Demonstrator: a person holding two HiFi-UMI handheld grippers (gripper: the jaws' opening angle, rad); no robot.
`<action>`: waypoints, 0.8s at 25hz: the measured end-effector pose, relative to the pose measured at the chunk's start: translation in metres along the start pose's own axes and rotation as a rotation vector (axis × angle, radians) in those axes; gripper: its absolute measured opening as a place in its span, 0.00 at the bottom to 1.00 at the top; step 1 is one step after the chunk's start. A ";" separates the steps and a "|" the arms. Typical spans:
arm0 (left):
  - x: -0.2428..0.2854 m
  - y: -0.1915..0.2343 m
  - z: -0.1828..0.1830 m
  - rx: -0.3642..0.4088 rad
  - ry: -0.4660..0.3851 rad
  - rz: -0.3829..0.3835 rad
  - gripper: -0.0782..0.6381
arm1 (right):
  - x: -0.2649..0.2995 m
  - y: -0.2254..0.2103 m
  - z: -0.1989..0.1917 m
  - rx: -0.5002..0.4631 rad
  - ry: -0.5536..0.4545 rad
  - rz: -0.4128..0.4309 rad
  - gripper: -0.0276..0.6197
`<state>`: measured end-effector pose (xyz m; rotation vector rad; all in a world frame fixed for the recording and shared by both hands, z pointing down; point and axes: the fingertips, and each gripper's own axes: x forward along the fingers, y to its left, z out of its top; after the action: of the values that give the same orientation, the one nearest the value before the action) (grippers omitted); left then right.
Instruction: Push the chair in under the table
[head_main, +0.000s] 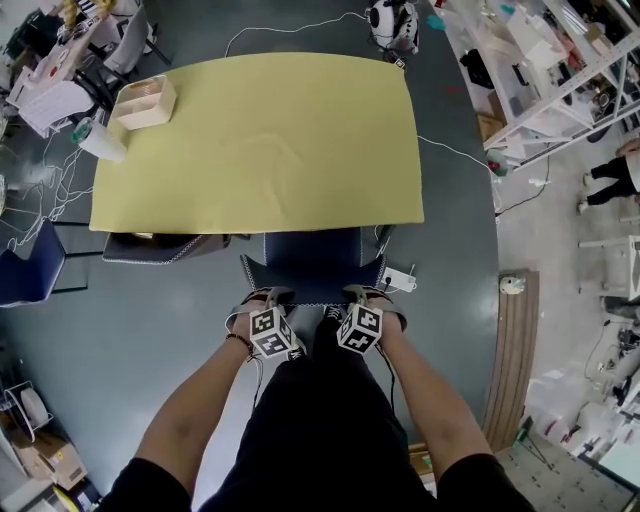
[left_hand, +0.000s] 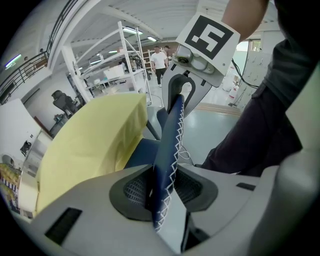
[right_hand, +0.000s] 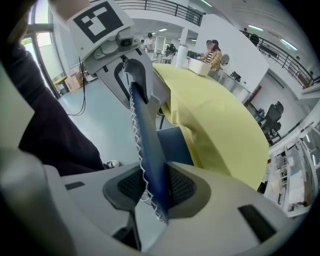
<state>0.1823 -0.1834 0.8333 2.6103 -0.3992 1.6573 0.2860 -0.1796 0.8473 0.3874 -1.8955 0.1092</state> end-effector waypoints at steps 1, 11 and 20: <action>0.001 0.004 0.001 -0.003 0.002 0.000 0.28 | 0.001 -0.004 0.001 -0.003 0.000 0.001 0.22; 0.014 0.048 0.014 -0.021 0.003 0.020 0.28 | 0.011 -0.053 0.007 -0.021 -0.006 0.005 0.22; 0.020 0.082 0.024 -0.040 0.019 0.032 0.29 | 0.016 -0.088 0.014 -0.036 -0.015 0.016 0.22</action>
<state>0.1931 -0.2705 0.8316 2.5711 -0.4712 1.6638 0.2965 -0.2699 0.8469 0.3491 -1.9128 0.0831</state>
